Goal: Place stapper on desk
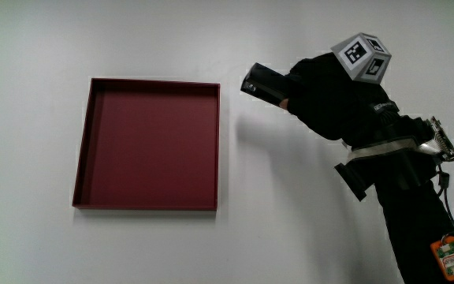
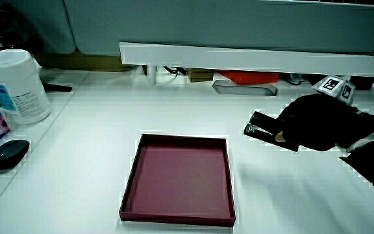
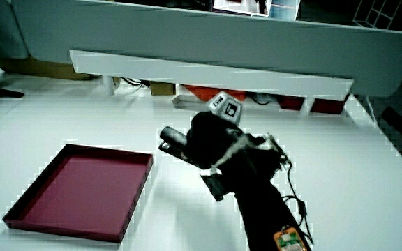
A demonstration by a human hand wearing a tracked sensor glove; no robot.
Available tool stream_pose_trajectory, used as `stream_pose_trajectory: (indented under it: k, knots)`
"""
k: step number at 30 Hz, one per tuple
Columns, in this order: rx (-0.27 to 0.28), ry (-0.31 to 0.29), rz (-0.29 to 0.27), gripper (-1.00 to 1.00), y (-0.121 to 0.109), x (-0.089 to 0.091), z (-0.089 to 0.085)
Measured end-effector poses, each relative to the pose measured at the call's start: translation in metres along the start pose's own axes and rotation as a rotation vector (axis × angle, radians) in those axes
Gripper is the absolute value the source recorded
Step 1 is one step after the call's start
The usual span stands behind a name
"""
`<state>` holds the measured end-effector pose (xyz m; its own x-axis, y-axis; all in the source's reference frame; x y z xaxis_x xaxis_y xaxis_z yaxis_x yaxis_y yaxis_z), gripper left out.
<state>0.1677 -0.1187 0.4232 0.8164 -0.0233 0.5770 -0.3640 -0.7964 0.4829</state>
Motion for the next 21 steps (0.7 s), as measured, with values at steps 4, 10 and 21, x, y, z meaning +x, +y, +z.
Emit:
stream_pose_trajectory:
  k: [4,10,21]
  knots:
    - [0.015,-0.002,-0.051,0.00,0.002,0.018,-0.008]
    - [-0.002,0.010,-0.098,0.00,0.007,0.041,-0.022]
    - [-0.031,0.043,-0.164,0.00,0.013,0.072,-0.043]
